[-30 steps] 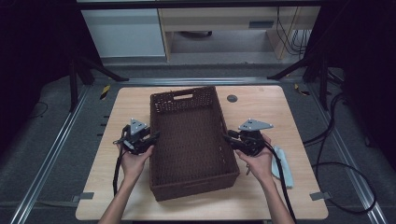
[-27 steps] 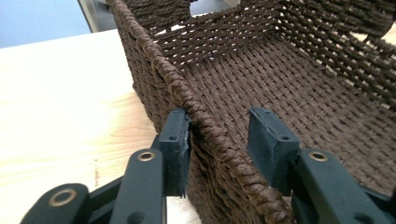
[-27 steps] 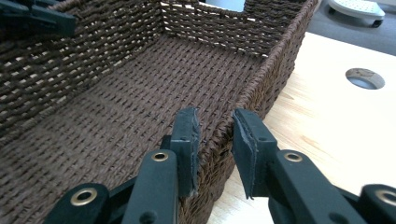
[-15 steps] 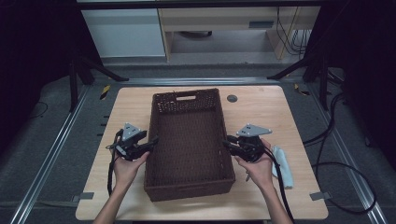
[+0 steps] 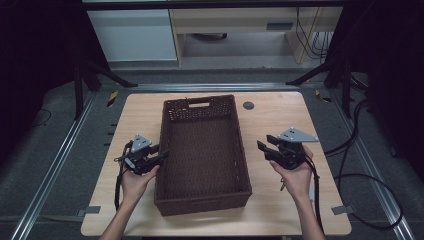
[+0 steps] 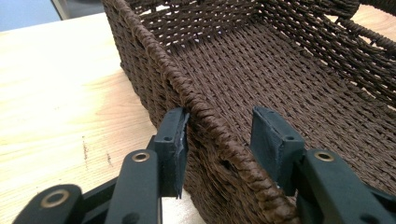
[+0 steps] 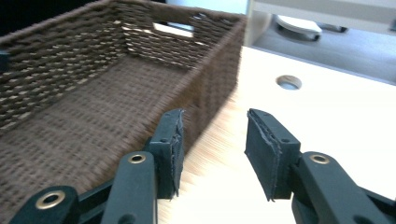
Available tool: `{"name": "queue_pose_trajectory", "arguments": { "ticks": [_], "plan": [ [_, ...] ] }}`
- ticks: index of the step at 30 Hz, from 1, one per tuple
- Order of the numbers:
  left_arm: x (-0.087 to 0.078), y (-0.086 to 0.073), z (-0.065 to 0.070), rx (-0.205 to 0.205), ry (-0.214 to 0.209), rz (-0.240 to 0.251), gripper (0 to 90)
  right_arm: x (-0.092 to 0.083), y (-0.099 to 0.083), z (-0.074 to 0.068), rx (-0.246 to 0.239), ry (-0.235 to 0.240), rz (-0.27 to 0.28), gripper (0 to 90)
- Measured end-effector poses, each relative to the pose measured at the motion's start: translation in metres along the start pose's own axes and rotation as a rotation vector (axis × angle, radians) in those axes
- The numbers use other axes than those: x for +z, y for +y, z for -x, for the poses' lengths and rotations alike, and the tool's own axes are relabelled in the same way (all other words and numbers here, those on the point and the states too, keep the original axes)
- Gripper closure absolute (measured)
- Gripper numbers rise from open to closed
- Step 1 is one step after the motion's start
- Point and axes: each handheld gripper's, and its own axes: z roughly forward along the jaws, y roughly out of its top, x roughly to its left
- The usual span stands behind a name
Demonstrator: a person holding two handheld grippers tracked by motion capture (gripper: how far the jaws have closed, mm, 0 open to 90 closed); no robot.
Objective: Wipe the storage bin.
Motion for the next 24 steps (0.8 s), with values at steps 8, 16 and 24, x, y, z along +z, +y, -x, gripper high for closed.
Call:
{"name": "queue_pose_trajectory", "arguments": {
  "ticks": [8, 16, 24],
  "plan": [
    [0.005, 0.002, -0.002, 0.021, 0.018, -0.002, 57.2, -0.017, -0.029, 0.023, 0.025, -0.120, -0.068, 52.3],
    [0.005, 0.003, -0.002, 0.033, 0.020, -0.008, 57.3, -0.042, -0.051, 0.042, 0.063, -0.184, -0.073, 48.6],
    [0.006, 0.003, -0.003, 0.024, 0.013, -0.002, 57.1, -0.054, -0.085, 0.053, 0.060, -0.196, -0.072, 48.1]
  ]
}}
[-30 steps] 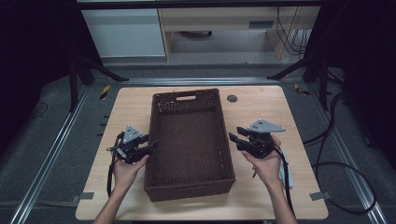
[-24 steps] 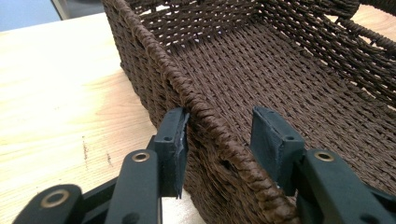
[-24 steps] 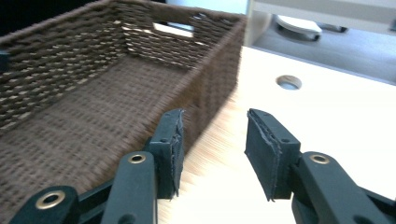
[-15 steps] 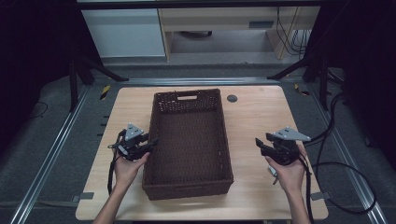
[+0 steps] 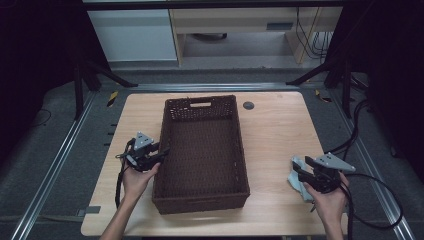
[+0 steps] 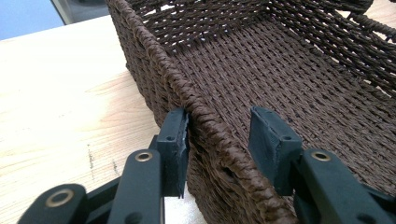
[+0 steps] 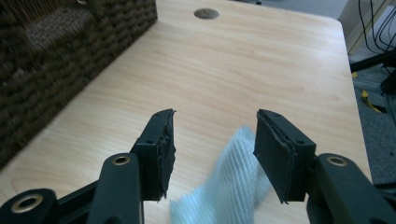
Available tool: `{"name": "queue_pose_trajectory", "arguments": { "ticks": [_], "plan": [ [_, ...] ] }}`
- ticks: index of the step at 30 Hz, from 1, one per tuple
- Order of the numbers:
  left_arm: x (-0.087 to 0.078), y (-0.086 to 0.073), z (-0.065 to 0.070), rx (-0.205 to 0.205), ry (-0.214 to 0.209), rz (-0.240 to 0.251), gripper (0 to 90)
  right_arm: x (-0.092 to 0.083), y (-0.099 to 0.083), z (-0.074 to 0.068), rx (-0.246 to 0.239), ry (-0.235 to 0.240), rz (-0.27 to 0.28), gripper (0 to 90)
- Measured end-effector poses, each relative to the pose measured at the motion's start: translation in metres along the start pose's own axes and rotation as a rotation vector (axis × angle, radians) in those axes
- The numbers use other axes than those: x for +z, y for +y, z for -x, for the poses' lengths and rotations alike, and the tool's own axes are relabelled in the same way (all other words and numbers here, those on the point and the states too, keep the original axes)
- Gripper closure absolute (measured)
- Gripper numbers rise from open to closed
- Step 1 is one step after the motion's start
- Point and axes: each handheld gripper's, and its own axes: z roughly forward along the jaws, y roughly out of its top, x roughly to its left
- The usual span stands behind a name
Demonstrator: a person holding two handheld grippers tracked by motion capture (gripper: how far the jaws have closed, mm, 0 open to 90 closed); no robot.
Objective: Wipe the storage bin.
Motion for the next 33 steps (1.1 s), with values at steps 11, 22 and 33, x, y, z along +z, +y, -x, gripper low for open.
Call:
{"name": "queue_pose_trajectory", "arguments": {
  "ticks": [11, 22, 33],
  "plan": [
    [0.000, 0.000, 0.001, 0.000, 0.011, 0.002, 58.0, 0.007, -0.028, 0.015, 0.022, -0.016, -0.127, 48.1],
    [-0.001, 0.000, 0.002, -0.002, 0.013, -0.001, 58.3, 0.017, -0.036, 0.018, 0.001, 0.010, -0.188, 54.5],
    [-0.001, 0.000, 0.001, -0.008, 0.010, -0.001, 58.3, 0.025, -0.033, 0.015, -0.017, 0.039, -0.260, 75.9]
  ]
}}
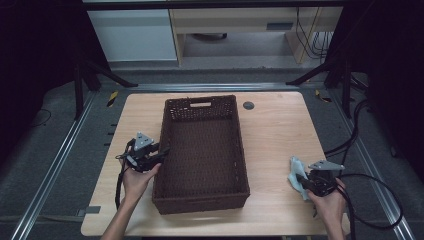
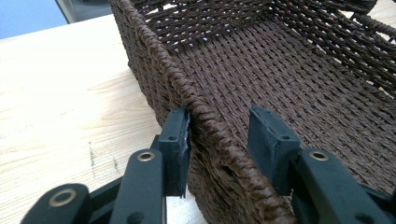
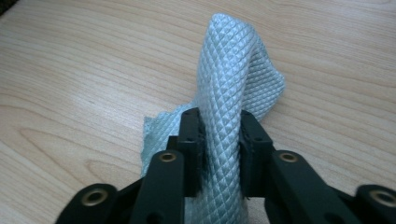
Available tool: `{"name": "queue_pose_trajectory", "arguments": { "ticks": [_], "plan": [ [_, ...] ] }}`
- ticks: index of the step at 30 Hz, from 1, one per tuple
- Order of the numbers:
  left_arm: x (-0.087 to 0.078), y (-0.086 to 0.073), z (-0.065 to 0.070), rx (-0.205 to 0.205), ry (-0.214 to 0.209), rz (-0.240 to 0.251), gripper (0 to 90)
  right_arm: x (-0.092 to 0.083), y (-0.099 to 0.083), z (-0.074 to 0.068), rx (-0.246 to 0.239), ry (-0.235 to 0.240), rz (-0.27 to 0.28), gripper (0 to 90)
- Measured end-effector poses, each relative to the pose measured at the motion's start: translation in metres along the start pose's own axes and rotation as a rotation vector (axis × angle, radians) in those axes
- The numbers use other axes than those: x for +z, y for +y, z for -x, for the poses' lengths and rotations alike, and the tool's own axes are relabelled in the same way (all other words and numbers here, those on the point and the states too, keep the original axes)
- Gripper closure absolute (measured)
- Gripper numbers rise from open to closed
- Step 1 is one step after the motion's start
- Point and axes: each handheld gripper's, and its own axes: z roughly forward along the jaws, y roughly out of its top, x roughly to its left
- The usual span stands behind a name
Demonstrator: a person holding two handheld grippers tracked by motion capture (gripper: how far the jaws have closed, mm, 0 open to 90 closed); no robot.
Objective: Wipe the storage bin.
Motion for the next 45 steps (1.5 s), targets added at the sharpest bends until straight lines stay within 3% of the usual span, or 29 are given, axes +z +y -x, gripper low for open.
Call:
{"name": "queue_pose_trajectory", "arguments": {
  "ticks": [4, 7, 17, 31, 45],
  "plan": [
    [0.000, 0.000, 0.000, -0.002, 0.001, 0.000, 59.0, -0.004, 0.005, 0.001, 0.013, 0.006, 0.024, 77.4],
    [0.000, 0.000, 0.000, -0.005, -0.002, 0.001, 59.0, -0.009, 0.010, -0.001, 0.023, 0.031, 0.085, 77.4],
    [0.002, 0.002, 0.001, -0.014, -0.010, 0.004, 60.0, -0.011, 0.034, -0.018, -0.014, 0.111, 0.205, 77.1],
    [0.006, 0.004, 0.012, 0.001, -0.034, 0.006, 60.4, -0.004, 0.063, -0.031, -0.037, 0.143, 0.261, 77.3],
    [0.009, 0.007, 0.008, -0.007, -0.046, 0.001, 62.0, 0.005, 0.115, -0.030, -0.027, 0.146, 0.341, 77.3]
  ]
}}
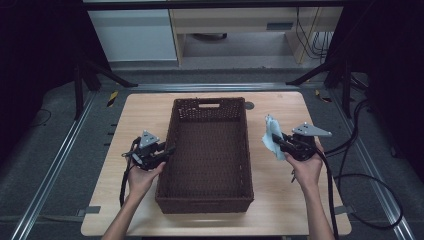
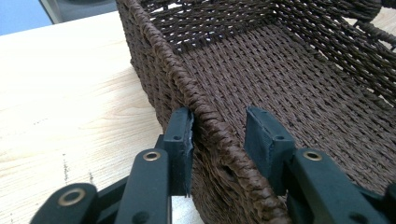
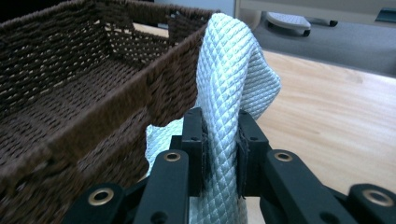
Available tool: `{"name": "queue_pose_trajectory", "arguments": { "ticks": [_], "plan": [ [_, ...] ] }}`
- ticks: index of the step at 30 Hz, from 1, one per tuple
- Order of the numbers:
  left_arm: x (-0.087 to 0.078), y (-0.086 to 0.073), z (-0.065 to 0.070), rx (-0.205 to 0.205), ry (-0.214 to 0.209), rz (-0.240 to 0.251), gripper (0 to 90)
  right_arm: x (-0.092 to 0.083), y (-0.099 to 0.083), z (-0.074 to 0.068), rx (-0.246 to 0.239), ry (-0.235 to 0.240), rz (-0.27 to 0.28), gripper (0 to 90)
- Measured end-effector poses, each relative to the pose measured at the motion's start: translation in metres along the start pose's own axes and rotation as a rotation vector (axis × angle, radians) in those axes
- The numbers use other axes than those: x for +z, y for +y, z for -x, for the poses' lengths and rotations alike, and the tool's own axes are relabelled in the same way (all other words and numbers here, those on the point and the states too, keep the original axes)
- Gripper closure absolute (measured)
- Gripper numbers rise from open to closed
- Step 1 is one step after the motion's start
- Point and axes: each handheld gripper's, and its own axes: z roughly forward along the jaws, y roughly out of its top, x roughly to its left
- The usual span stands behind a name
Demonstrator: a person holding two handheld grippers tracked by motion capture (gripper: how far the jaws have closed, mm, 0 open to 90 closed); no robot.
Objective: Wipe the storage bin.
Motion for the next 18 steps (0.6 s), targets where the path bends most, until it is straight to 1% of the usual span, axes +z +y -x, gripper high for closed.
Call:
{"name": "queue_pose_trajectory", "arguments": {
  "ticks": [7, 9, 11, 15, 18],
  "plan": [
    [-0.001, -0.001, 0.000, 0.003, 0.000, 0.001, 63.2, 0.012, 0.007, 0.006, 0.009, -0.001, 0.016, 77.4],
    [-0.003, -0.002, -0.001, 0.002, -0.005, 0.001, 63.4, 0.017, 0.008, 0.006, 0.004, 0.000, 0.012, 77.4],
    [-0.006, -0.004, -0.002, 0.006, -0.010, -0.002, 63.6, 0.021, 0.008, 0.006, 0.011, 0.007, 0.018, 77.5],
    [-0.014, -0.009, -0.003, 0.017, -0.016, -0.009, 64.0, 0.028, 0.006, 0.006, 0.009, 0.012, 0.009, 77.5],
    [-0.016, -0.009, -0.002, 0.022, -0.014, -0.013, 64.0, 0.034, 0.007, 0.006, 0.003, 0.015, -0.004, 77.6]
  ]
}}
